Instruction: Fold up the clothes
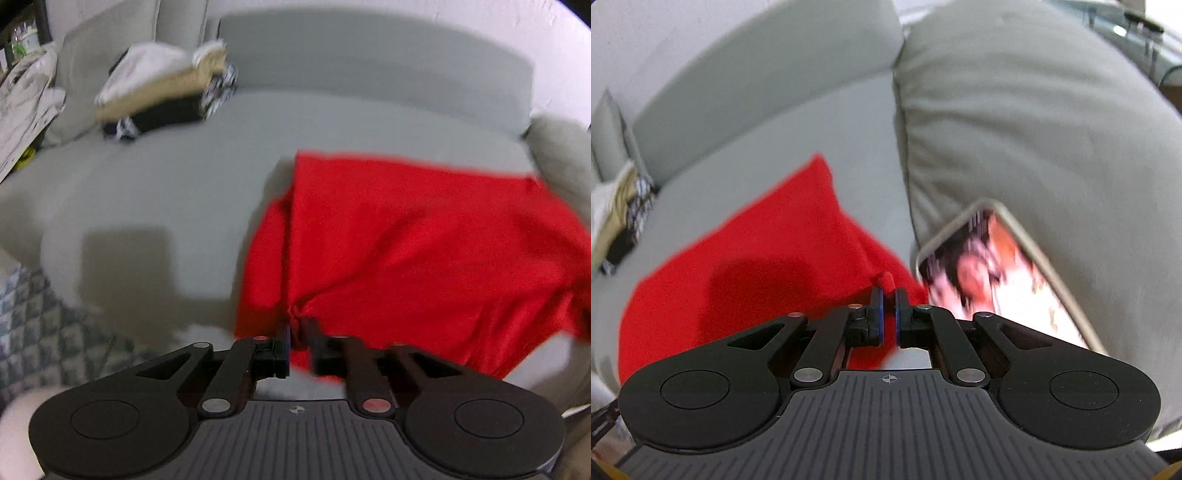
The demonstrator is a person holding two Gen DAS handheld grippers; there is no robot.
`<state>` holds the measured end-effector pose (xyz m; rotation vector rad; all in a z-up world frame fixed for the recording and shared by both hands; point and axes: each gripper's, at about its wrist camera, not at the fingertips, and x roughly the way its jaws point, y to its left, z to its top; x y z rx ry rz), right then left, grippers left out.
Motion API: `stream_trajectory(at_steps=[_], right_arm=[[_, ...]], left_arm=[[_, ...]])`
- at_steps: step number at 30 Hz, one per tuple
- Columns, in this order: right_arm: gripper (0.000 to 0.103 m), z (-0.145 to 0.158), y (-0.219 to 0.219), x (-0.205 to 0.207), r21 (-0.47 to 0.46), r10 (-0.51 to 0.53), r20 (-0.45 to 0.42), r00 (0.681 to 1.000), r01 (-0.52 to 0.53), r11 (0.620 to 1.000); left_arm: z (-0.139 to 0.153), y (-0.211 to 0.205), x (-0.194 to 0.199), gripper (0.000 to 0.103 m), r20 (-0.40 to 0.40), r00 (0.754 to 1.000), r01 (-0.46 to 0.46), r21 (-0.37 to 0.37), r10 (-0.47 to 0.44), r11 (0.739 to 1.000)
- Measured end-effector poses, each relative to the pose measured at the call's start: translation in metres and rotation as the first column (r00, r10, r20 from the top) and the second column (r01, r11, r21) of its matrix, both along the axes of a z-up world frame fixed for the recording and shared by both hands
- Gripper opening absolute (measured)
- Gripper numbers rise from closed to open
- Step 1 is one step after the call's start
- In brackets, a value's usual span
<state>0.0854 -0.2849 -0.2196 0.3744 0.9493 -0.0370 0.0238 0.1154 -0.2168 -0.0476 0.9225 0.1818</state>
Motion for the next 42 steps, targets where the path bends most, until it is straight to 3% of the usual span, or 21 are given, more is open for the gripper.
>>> stream_trajectory(at_steps=[1, 3, 6, 8, 10, 12, 14, 16, 18, 20, 22, 25, 27, 30, 32, 37, 42], right_arm=[[0.024, 0.001, 0.0, -0.005, 0.002, 0.008, -0.002, 1.0, -0.008, 1.0], [0.052, 0.011, -0.004, -0.017, 0.001, 0.008, 0.045, 0.999, -0.008, 1.0], [0.05, 0.03, -0.013, -0.037, 0.009, -0.033, 0.154, 0.988, 0.032, 0.999], [0.046, 0.04, -0.016, -0.042, 0.043, -0.046, 0.197, 0.979, 0.038, 0.998], [0.041, 0.043, -0.012, -0.028, 0.101, 0.0, 0.173, 0.985, -0.018, 0.995], [0.041, 0.043, 0.001, -0.009, 0.135, 0.061, 0.139, 0.988, -0.08, 0.988], [0.041, 0.039, 0.024, 0.011, 0.092, 0.118, 0.106, 0.987, -0.128, 0.987], [0.041, 0.031, 0.038, 0.025, 0.073, 0.151, 0.082, 0.985, -0.157, 0.985], [0.041, 0.021, 0.051, 0.035, 0.068, 0.182, 0.057, 0.982, -0.185, 0.98], [0.041, 0.01, 0.061, 0.035, 0.035, 0.208, 0.017, 0.978, -0.209, 0.977], [0.04, 0.003, 0.067, 0.029, -0.001, 0.228, -0.028, 0.973, -0.228, 0.974], [0.043, 0.009, 0.069, 0.002, -0.024, 0.255, -0.117, 0.96, -0.259, 0.966], [0.045, 0.017, 0.06, -0.02, -0.007, 0.261, -0.179, 0.949, -0.266, 0.964], [0.049, 0.029, 0.046, -0.05, 0.057, 0.269, -0.137, 0.953, -0.264, 0.963], [0.053, 0.039, 0.035, -0.064, 0.102, 0.247, -0.04, 0.968, -0.242, 0.965], [0.053, 0.048, 0.039, -0.056, 0.133, 0.194, 0.092, 0.977, -0.205, 0.97], [0.056, 0.048, 0.045, -0.022, 0.155, 0.121, 0.157, 0.98, -0.145, 0.977]], left_arm=[[0.0, 0.003, -0.003, 0.033, -0.01, 1.0, -0.026, -0.015, 0.026, 1.0], [0.008, 0.013, -0.014, 0.039, 0.028, 0.996, -0.083, -0.056, 0.085, 0.995], [0.028, 0.024, -0.035, 0.033, 0.162, 0.973, -0.143, -0.124, 0.163, 0.982], [0.038, 0.016, -0.028, 0.024, 0.233, 0.967, -0.077, -0.129, 0.106, 0.989], [0.048, 0.007, -0.021, 0.024, 0.298, 0.953, -0.019, -0.123, 0.055, 0.992], [0.05, -0.009, -0.009, 0.028, 0.309, 0.949, -0.052, -0.056, 0.067, 0.997], [0.052, -0.025, 0.003, 0.028, 0.321, 0.943, -0.091, 0.007, 0.084, 0.996], [0.049, -0.033, 0.004, 0.024, 0.329, 0.937, -0.122, -0.012, 0.119, 0.993], [0.04, -0.044, 0.01, 0.029, 0.331, 0.943, -0.005, -0.047, 0.02, 0.999], [0.022, -0.06, 0.019, 0.032, 0.264, 0.955, 0.144, -0.02, -0.134, 0.989], [0.005, -0.073, 0.022, 0.027, 0.155, 0.956, 0.256, -0.018, -0.251, 0.966], [-0.005, -0.08, 0.004, 0.025, -0.011, 0.935, 0.353, 0.011, -0.353, 0.935], [-0.007, -0.073, -0.009, 0.025, -0.089, 0.924, 0.369, -0.034, -0.371, 0.929], [0.004, -0.042, -0.023, 0.026, -0.019, 0.947, 0.313, -0.177, -0.321, 0.933], [0.016, -0.021, -0.024, 0.031, 0.064, 0.966, 0.257, -0.241, -0.249, 0.936], [0.039, 0.012, -0.01, 0.038, 0.195, 0.977, 0.136, -0.266, -0.085, 0.954], [0.038, 0.024, 0.039, 0.039, 0.226, 0.973, 0.02, -0.312, 0.054, 0.95]])
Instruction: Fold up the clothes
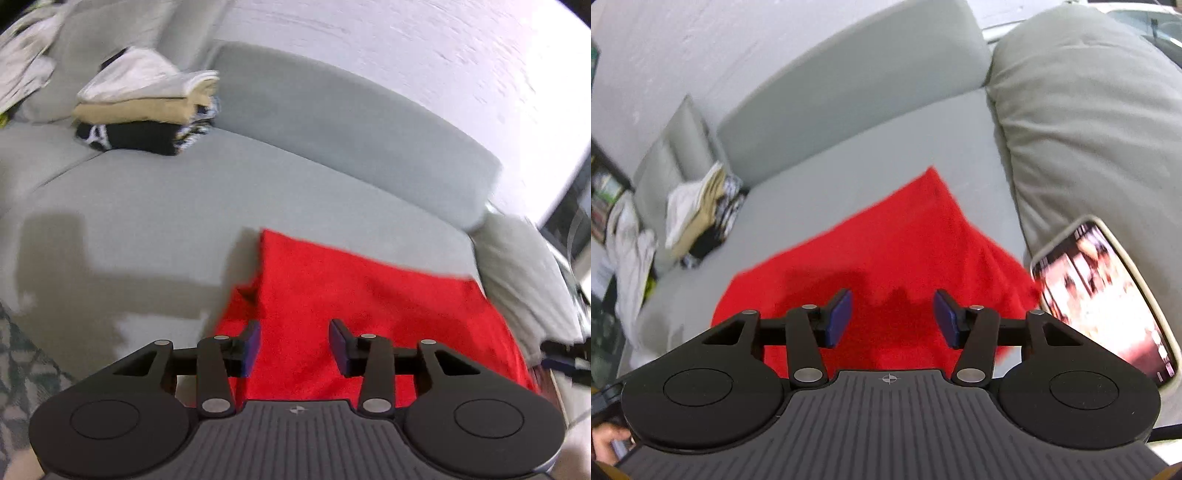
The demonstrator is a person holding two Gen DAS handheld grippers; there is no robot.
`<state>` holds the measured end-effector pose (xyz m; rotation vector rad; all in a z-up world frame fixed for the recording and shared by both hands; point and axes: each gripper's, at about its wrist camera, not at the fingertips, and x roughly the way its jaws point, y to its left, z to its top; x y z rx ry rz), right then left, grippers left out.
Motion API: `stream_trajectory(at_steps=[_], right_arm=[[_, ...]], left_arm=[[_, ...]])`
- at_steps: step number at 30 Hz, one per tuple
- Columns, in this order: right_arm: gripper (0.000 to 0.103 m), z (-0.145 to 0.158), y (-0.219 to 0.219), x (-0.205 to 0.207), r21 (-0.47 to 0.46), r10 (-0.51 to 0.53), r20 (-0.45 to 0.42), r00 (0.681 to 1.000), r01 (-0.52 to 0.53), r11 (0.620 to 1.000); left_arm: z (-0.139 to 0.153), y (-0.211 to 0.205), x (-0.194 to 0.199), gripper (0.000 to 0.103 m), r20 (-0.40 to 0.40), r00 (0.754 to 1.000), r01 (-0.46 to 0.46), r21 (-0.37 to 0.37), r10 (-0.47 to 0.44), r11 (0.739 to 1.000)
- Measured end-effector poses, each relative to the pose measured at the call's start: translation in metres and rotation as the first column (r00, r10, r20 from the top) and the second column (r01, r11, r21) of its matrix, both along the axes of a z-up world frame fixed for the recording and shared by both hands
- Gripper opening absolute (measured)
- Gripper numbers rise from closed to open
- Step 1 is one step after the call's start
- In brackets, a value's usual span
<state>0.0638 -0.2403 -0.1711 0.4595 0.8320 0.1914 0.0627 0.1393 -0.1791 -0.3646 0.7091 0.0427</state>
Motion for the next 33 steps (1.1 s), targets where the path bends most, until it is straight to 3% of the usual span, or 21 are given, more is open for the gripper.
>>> stream_trajectory(at_steps=[7, 10, 12, 16, 18, 23, 25, 26, 27, 30, 33], right_arm=[[0.062, -0.019, -0.001, 0.09, 0.028, -0.128, -0.009, 0.992, 0.129, 0.991], [0.061, -0.032, -0.007, 0.134, 0.023, -0.108, -0.08, 0.991, 0.111, 0.994], [0.052, -0.04, -0.012, 0.155, 0.03, -0.088, -0.095, 0.992, 0.091, 0.995], [0.051, -0.052, -0.018, 0.18, 0.047, -0.058, -0.1, 0.993, 0.063, 0.997], [0.051, -0.058, -0.017, 0.189, 0.079, -0.036, -0.104, 0.994, 0.045, 0.996], [0.049, -0.067, -0.007, 0.211, 0.049, -0.037, -0.091, 0.995, 0.042, 0.998], [0.037, -0.072, -0.003, 0.217, 0.013, -0.033, -0.102, 0.994, 0.035, 0.999], [0.022, -0.075, -0.001, 0.219, -0.005, -0.031, -0.108, 0.994, 0.031, 1.0], [0.006, -0.077, 0.0, 0.22, -0.018, -0.032, -0.109, 0.994, 0.03, 0.999], [0.005, -0.075, 0.002, 0.219, -0.054, -0.071, -0.062, 0.996, 0.068, 0.996], [0.004, -0.069, 0.0, 0.217, -0.063, -0.14, -0.006, 0.99, 0.139, 0.988]], left_arm=[[-0.016, 0.03, 0.073, 0.039, -0.044, 0.996, -0.08, -0.082, 0.076, 0.993], [-0.031, 0.053, 0.104, 0.039, -0.101, 0.992, -0.094, -0.179, 0.076, 0.979], [-0.041, 0.062, 0.119, 0.038, -0.127, 0.989, -0.1, -0.213, 0.074, 0.972], [-0.048, 0.065, 0.13, 0.035, -0.121, 0.992, -0.063, -0.244, 0.034, 0.968], [-0.049, 0.062, 0.133, 0.035, -0.116, 0.993, -0.035, -0.227, 0.008, 0.973], [-0.056, 0.055, 0.146, 0.031, -0.124, 0.991, 0.026, -0.209, -0.053, 0.977], [-0.057, 0.05, 0.151, 0.022, -0.122, 0.99, 0.044, -0.168, -0.065, 0.985], [-0.056, 0.046, 0.153, 0.002, -0.117, 0.991, 0.051, -0.137, -0.067, 0.989], [-0.056, 0.043, 0.154, 0.003, -0.112, 0.991, 0.058, -0.107, -0.07, 0.993], [-0.051, 0.036, 0.153, 0.003, -0.062, 0.998, 0.029, 0.006, -0.028, 1.0], [-0.053, 0.038, 0.153, 0.003, -0.047, 0.998, -0.043, 0.048, 0.046, 0.998]])
